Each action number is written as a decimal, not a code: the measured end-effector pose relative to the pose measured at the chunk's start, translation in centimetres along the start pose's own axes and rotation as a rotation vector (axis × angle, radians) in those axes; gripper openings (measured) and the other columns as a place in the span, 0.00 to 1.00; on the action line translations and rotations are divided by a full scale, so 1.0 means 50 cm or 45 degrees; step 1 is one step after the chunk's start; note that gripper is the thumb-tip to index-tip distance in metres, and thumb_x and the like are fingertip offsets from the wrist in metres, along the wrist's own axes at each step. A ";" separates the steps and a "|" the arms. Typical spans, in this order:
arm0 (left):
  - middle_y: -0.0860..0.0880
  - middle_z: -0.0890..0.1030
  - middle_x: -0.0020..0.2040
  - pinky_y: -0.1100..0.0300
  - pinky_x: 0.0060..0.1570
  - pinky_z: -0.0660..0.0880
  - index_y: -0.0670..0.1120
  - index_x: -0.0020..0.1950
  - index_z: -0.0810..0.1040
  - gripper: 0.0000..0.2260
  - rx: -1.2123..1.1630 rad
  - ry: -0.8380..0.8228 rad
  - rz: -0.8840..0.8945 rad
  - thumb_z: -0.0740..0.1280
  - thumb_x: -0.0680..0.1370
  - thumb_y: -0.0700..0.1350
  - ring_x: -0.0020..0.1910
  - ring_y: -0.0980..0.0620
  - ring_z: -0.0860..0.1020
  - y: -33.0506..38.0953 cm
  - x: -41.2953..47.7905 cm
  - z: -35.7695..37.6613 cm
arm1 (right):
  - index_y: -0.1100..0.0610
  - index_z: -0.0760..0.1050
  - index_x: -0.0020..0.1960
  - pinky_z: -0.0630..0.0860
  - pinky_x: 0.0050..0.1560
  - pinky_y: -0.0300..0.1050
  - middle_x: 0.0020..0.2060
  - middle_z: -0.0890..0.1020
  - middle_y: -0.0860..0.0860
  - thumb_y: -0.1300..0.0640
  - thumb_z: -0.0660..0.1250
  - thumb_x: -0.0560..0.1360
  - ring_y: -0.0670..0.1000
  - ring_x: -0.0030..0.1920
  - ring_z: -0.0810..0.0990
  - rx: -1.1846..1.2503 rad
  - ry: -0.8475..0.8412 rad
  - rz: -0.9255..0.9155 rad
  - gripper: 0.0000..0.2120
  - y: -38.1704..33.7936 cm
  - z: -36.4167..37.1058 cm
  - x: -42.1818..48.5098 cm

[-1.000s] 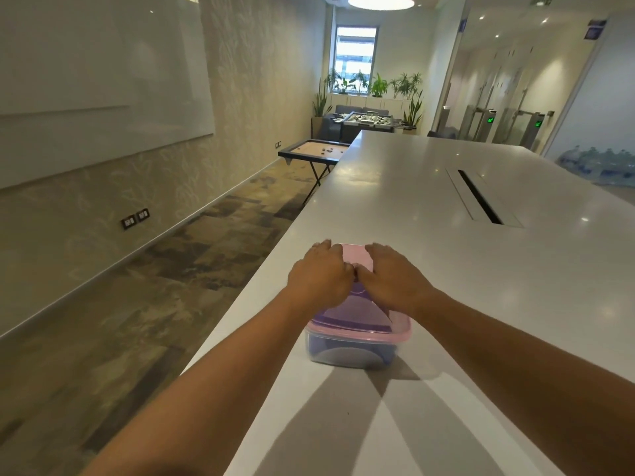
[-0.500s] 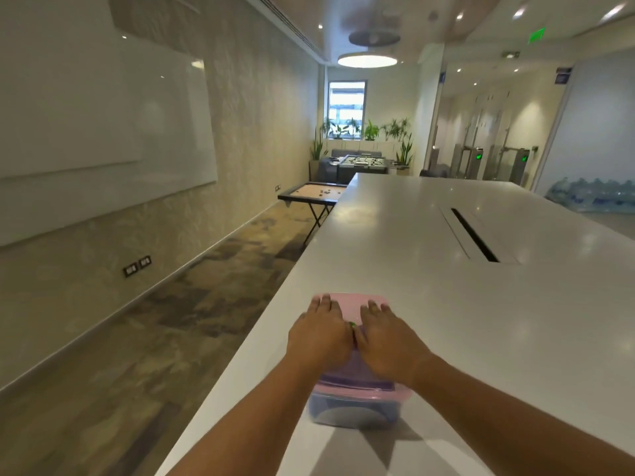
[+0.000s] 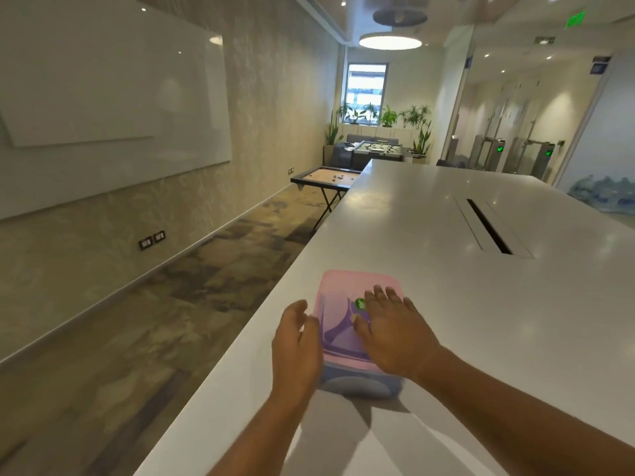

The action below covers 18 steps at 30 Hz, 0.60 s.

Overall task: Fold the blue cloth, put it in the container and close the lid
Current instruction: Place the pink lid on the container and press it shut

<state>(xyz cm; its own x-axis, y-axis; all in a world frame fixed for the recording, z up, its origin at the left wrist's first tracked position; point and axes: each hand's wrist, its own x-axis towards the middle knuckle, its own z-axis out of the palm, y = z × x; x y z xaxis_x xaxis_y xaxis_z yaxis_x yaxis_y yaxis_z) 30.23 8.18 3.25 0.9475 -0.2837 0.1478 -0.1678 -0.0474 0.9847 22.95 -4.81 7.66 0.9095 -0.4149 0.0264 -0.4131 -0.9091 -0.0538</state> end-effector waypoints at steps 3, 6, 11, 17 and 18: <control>0.53 0.81 0.52 0.64 0.49 0.75 0.50 0.55 0.77 0.11 -0.222 0.011 -0.023 0.56 0.82 0.44 0.46 0.57 0.80 -0.030 -0.046 -0.010 | 0.50 0.48 0.80 0.45 0.78 0.51 0.80 0.50 0.47 0.41 0.45 0.81 0.51 0.79 0.47 0.028 0.015 -0.277 0.29 -0.034 -0.011 -0.004; 0.55 0.81 0.48 0.66 0.48 0.74 0.50 0.53 0.79 0.13 -0.296 -0.025 0.007 0.54 0.82 0.44 0.45 0.59 0.80 -0.033 -0.051 -0.014 | 0.48 0.50 0.79 0.45 0.77 0.49 0.80 0.51 0.46 0.39 0.46 0.80 0.50 0.79 0.49 0.115 -0.030 -0.393 0.30 -0.068 -0.013 0.025; 0.52 0.77 0.53 0.70 0.48 0.73 0.43 0.62 0.76 0.13 -0.184 -0.086 -0.086 0.55 0.83 0.44 0.49 0.57 0.77 -0.068 -0.026 -0.012 | 0.49 0.53 0.79 0.46 0.75 0.49 0.79 0.53 0.46 0.36 0.44 0.79 0.51 0.79 0.50 0.149 -0.032 -0.361 0.32 -0.094 0.012 0.056; 0.58 0.78 0.51 0.74 0.45 0.76 0.55 0.58 0.71 0.15 -0.229 -0.156 -0.122 0.59 0.75 0.60 0.49 0.53 0.80 -0.070 -0.020 -0.002 | 0.47 0.50 0.79 0.47 0.76 0.49 0.79 0.52 0.44 0.35 0.44 0.77 0.50 0.79 0.50 0.219 -0.085 -0.336 0.33 -0.089 0.014 0.065; 0.60 0.77 0.51 0.76 0.44 0.75 0.57 0.57 0.70 0.09 -0.228 -0.125 -0.083 0.58 0.78 0.54 0.50 0.53 0.79 -0.065 -0.027 -0.003 | 0.46 0.50 0.79 0.48 0.76 0.50 0.79 0.52 0.44 0.36 0.45 0.78 0.50 0.79 0.50 0.233 -0.085 -0.334 0.32 -0.088 0.013 0.063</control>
<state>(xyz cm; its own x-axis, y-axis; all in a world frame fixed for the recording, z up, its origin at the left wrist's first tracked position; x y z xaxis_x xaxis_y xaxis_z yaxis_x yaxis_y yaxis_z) 29.55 8.86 -0.15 0.9221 -0.3783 0.0819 -0.0474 0.0996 0.9939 27.68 -2.10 7.35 0.9873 -0.1585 -0.0019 -0.1546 -0.9601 -0.2329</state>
